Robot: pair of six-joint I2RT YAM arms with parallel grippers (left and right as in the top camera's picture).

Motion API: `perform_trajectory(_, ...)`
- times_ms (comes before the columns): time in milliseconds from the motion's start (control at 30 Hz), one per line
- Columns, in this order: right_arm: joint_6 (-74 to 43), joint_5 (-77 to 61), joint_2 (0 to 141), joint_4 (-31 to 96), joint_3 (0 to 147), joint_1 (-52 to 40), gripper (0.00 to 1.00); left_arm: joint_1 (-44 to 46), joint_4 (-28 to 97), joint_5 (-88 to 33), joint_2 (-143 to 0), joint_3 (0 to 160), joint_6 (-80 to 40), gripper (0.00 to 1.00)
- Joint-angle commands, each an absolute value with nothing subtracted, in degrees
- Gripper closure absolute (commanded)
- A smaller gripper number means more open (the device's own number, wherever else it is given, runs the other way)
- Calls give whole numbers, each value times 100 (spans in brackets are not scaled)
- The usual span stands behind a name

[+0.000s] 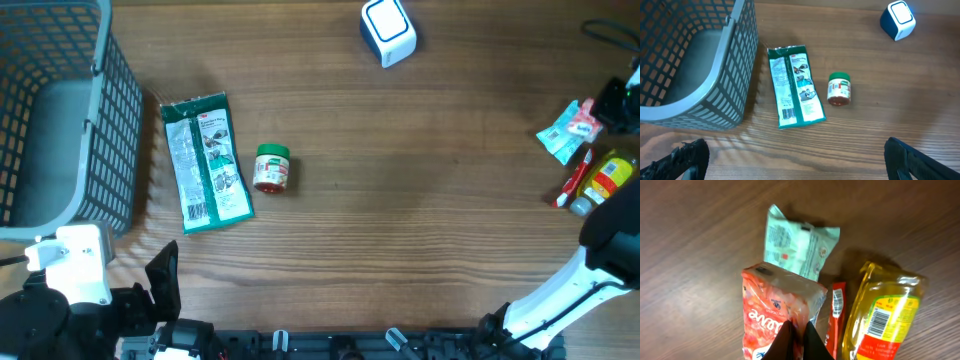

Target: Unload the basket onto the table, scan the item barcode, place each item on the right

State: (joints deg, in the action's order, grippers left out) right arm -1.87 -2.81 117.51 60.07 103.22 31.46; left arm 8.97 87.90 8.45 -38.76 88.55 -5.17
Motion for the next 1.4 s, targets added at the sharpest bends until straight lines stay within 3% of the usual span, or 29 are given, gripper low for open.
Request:
perform_trajectory(0, -145, -526, 11778, 5857, 10178, 3153, 96, 878, 8779, 816, -3872, 8862, -449, 0)
perform_trajectory(33, -148, -523, 11778, 5828, 10175, 3133, 92, 878, 8777, 814, -3872, 8862, -449, 0)
perform_trajectory(100, -148, -523, 11778, 5782, 10178, 3114, 44, 878, 8779, 814, -3872, 8862, -449, 0)
perform_trajectory(167, -148, -639, 11745, 5793, 10263, 3114, 39, 878, 8779, 814, -3872, 8862, -449, 0)
perform_trajectory(200, -150, -766, 11642, 5861, 10409, 3114, 27, 878, 8779, 814, -3872, 8862, -449, 0)
perform_trajectory(400, -143, -1959, 10114, 5872, 10940, 2569, 27, 878, 8779, 816, -3872, 8862, -449, 0)
perform_trajectory(533, 298, -1957, 9474, 6128, 10940, 932, 27, 878, 8779, 814, -3872, 8862, -449, 0)
perform_trajectory(900, -268, -1957, 10831, 6346, 10901, -2534, 26, 878, 8779, 814, -3872, 8862, -449, 0)
perform_trajectory(1100, -600, -2016, 12018, 5857, 10901, -3223, 23, 878, 8779, 814, -3872, 8862, -449, 0)
perform_trajectory(1367, -506, -3483, 12796, 5137, 10868, -3282, 21, 878, 8779, 814, -3872, 8862, -449, 0)
